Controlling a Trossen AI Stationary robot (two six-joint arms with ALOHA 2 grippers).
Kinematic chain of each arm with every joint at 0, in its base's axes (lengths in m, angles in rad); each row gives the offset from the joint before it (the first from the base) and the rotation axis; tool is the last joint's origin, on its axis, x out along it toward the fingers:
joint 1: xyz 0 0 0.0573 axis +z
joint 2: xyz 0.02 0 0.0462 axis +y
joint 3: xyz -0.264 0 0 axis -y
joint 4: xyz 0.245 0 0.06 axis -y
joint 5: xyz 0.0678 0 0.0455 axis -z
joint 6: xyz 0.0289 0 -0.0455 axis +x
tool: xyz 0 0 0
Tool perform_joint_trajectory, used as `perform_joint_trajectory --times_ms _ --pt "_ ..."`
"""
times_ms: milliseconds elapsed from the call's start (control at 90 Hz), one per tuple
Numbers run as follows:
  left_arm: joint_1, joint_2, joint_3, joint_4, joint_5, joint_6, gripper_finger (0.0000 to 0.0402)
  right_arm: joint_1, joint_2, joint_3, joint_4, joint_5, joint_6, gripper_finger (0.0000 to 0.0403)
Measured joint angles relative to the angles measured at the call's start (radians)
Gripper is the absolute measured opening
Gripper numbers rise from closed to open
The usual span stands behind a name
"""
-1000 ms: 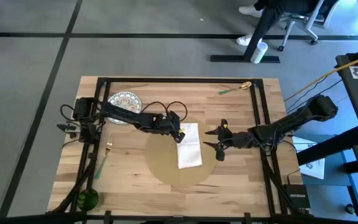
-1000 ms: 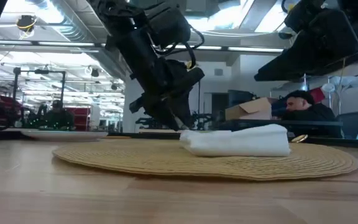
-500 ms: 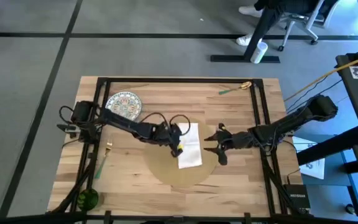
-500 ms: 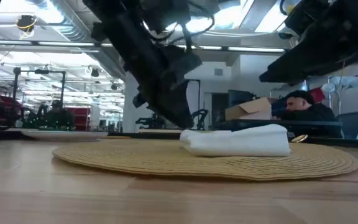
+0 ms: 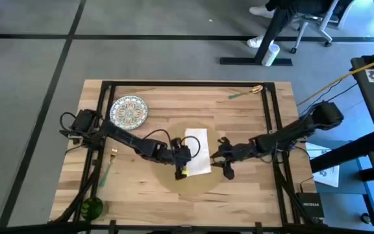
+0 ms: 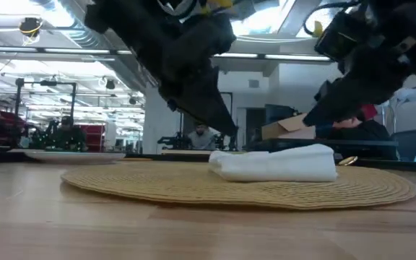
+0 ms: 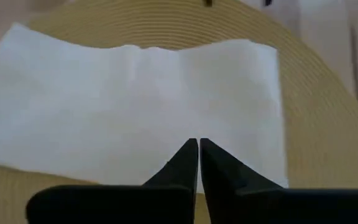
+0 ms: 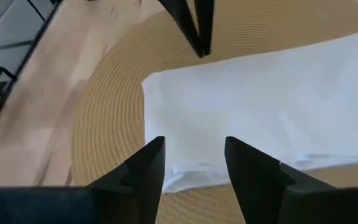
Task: Set table place
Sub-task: Fold the table napkin
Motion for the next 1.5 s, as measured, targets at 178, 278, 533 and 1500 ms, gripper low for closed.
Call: perform_joint_trajectory --times_ms 178,278,533,1500 --pt "-0.022 -0.001 0.0 0.004 0.0 -0.002 0.0 0.0 0.015 0.073 -0.094 -0.002 -0.041 0.0154" --pt "-0.036 -0.001 0.0 0.02 -0.001 0.01 0.0 0.0 0.015 0.099 -0.152 -0.002 -0.057 0.0154" --pt "-0.069 -0.005 0.0 0.055 0.002 0.021 0.0031 0.0 0.015 0.158 -0.297 -0.001 -0.121 0.0155" --pt "-0.079 -0.002 0.015 0.029 -0.001 -0.026 0.0128 -0.001 0.015 0.206 -0.53 0.096 -0.085 0.0155"
